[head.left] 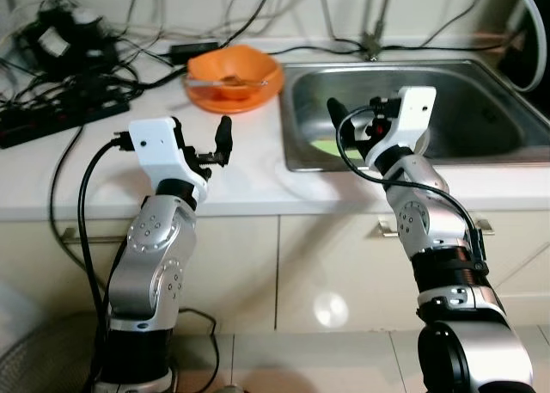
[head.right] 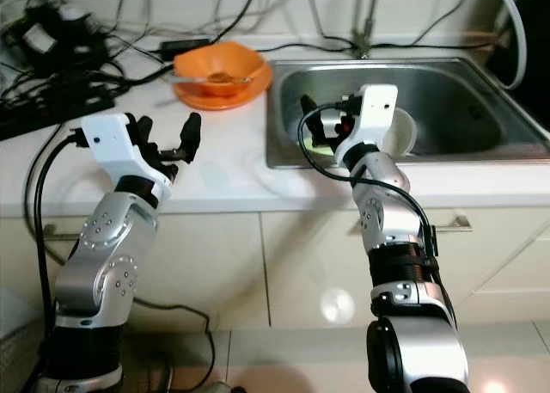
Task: Kitchen organization
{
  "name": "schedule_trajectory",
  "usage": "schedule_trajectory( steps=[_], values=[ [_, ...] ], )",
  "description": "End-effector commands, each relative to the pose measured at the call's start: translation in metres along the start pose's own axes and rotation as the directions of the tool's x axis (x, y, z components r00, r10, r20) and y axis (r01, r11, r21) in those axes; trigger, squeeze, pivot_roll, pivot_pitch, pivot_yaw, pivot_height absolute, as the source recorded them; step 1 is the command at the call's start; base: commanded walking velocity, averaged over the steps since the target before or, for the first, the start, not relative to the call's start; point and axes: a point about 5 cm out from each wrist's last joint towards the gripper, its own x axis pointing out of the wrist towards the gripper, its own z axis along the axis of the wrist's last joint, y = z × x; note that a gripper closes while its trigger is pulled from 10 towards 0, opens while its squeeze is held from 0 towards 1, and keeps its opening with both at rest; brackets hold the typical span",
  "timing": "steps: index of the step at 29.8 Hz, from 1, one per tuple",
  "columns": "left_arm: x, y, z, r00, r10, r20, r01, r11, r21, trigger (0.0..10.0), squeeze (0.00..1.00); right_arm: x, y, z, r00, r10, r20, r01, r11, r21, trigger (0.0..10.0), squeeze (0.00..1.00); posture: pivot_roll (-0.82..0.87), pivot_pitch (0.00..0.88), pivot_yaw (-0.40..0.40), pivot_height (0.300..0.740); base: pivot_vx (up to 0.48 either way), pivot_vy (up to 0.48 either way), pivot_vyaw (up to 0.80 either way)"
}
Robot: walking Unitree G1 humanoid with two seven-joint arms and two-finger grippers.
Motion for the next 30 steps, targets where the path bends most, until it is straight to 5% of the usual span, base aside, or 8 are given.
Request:
schedule_trajectory(
  steps=[1,8,9,30],
  values=[
    [0.0003,0.002,0.001,1.0,0.008,0.011,-0.008,1.0,0.016,10.0,0.0,0.0016,0.0023,0.0025,1.0,0.007,0.006,-0.007,1.0,-0.002,10.0,0.47,0.02,0.02,0.051,0.74,0.0,0.0,0.8],
    [0.0006,0.0019,0.0028,1.0,-0.006,0.023,0.006,1.0,0.005,10.0,0.0,0.0024,0.0024,0.0028,1.0,0.002,0.01,-0.002,1.0,0.002,10.0,0.41,0.02,0.017,0.053,0.74,0.0,0.0,0.74],
    [0.0007,0.0016,0.0029,1.0,-0.011,0.024,0.011,1.0,0.001,10.0,0.0,0.0025,0.0024,0.0029,1.0,0.0,0.011,0.0,1.0,0.005,10.0,0.0,0.01,0.017,0.053,0.74,0.0,0.0,0.0],
    [0.0009,0.0012,-0.0012,0.996,-0.088,-0.018,0.089,0.995,0.035,10.0,0.0,0.0034,-0.0024,0.0091,0.997,-0.064,0.045,0.065,0.998,-0.02,10.0,0.0,0.01,0.019,0.055,0.74,0.319,0.0,0.0]
  ],
)
